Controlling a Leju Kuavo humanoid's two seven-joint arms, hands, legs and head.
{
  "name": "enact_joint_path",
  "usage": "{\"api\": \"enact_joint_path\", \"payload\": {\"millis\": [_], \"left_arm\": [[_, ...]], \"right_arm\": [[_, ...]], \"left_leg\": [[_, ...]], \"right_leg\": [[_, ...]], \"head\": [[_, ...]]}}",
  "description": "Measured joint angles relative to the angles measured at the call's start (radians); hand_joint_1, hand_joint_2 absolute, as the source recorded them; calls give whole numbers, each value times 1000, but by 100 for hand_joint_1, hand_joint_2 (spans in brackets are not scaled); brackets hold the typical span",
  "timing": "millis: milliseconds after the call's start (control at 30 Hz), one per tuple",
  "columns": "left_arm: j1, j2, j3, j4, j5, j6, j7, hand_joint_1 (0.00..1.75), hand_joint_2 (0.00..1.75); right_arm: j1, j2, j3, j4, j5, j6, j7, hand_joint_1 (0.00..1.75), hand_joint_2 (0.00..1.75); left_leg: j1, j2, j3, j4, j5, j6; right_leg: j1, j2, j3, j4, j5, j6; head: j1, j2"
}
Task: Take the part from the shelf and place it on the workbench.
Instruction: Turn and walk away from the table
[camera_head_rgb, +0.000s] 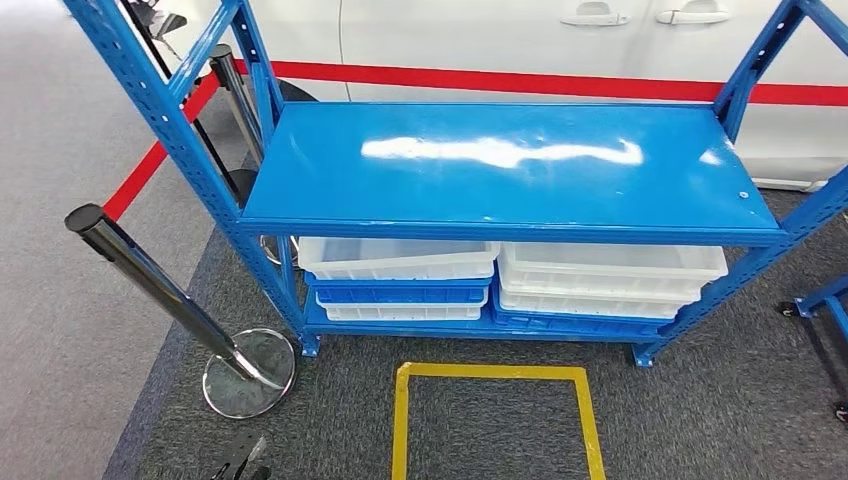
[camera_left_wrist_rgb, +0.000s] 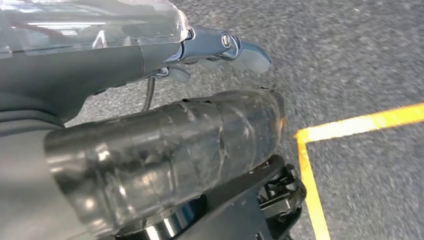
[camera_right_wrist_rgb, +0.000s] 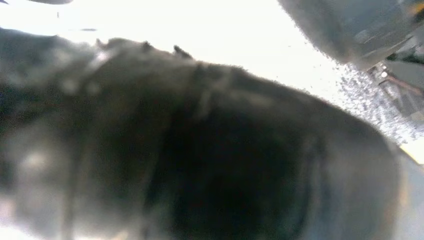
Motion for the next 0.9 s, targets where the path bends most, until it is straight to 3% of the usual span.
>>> {"api": "enact_joint_path", "payload": {"millis": [100,167,233,267,333,400,433,467,500,533,567,633,700,800,833,900], "left_arm": [[0,1,0,0,0,0,0,0,0],[-1,1,0,0,0,0,0,0,0],[2,1,0,0,0,0,0,0,0],[4,1,0,0,0,0,0,0,0],[3,1,-1,0,0,0,0,0,0],[-1,0,-1,0,0,0,0,0,0],[-2,0,-1,0,4,4,-3,0,0],[0,-3,-1,-1,18,19,-17,0,0],[6,-8,5,-7,44,49,-55,0,0],[15,-15,23,-13,75,86,-117,0,0],[25,-26,55,-18,100,119,-187,0,0],[27,-52,163,9,93,164,-270,0,0],[6,-75,270,89,35,212,-234,0,0],[-9,-90,367,204,-13,274,-174,0,0],[-12,-93,388,232,-17,280,-170,0,0],[-24,-101,420,274,-21,282,-166,0,0]], "right_arm": [[-1,0,0,0,0,0,0,0,0],[-1,0,0,0,0,0,0,0,0],[-4,0,0,0,0,0,0,0,0],[-5,0,0,-1,0,0,0,0,0],[-6,0,0,-1,0,0,0,0,0],[-3,-1,0,-1,0,0,0,0,0],[-2,-1,1,-1,-3,-4,-3,0,0],[0,0,0,-3,-17,-16,-18,0,0],[4,-3,-7,-10,-55,-37,-53,0,0],[5,-11,-22,-20,-112,-52,-106,0,0],[3,-24,-47,-30,-176,-57,-160,0,0],[-6,-62,-114,-41,-260,-27,-194,0,0],[-11,-88,-163,-33,-271,-3,-120,0,0],[5,-101,-201,-15,-272,-6,-32,0,0],[15,-102,-208,-12,-273,-10,-24,0,0],[30,-102,-213,-6,-274,-16,-18,0,0]], "left_leg": [[1,34,93,-181,90,-1],[-6,50,126,-248,106,8],[-10,34,126,-252,106,21],[-9,25,127,-256,108,27],[-6,10,132,-266,114,44],[-7,-4,133,-268,115,55],[-9,-12,132,-267,114,58],[-11,-20,133,-266,113,60],[-13,-30,133,-264,112,61],[-16,-38,134,-261,110,62],[-18,-45,135,-257,107,61],[-23,-53,135,-251,102,57],[-23,-59,136,-249,100,49],[-20,-60,133,-242,90,33],[-20,-48,122,-218,73,27],[-16,-19,72,-113,16,15]], "right_leg": [[-2,-31,10,4,-11,14],[2,-46,16,5,-17,27],[3,-60,22,1,-17,40],[1,-55,26,2,-21,46],[-4,-12,10,46,-56,53],[-3,33,-51,167,-121,52],[-2,41,-86,233,-146,52],[0,43,-110,276,-153,50],[1,44,-118,282,-140,48],[2,45,-108,249,-107,45],[3,48,-82,186,-65,40],[6,62,-30,65,-14,30],[12,68,-9,20,-10,25],[9,53,1,4,-3,13],[5,47,4,-3,0,8],[4,35,7,-9,2,1]], "head": [[0,0],[1,0],[2,0],[2,0],[2,0],[2,0],[2,0],[2,0],[2,0],[2,0],[2,0],[3,0],[3,0],[1,0],[0,0],[-3,0]]}}
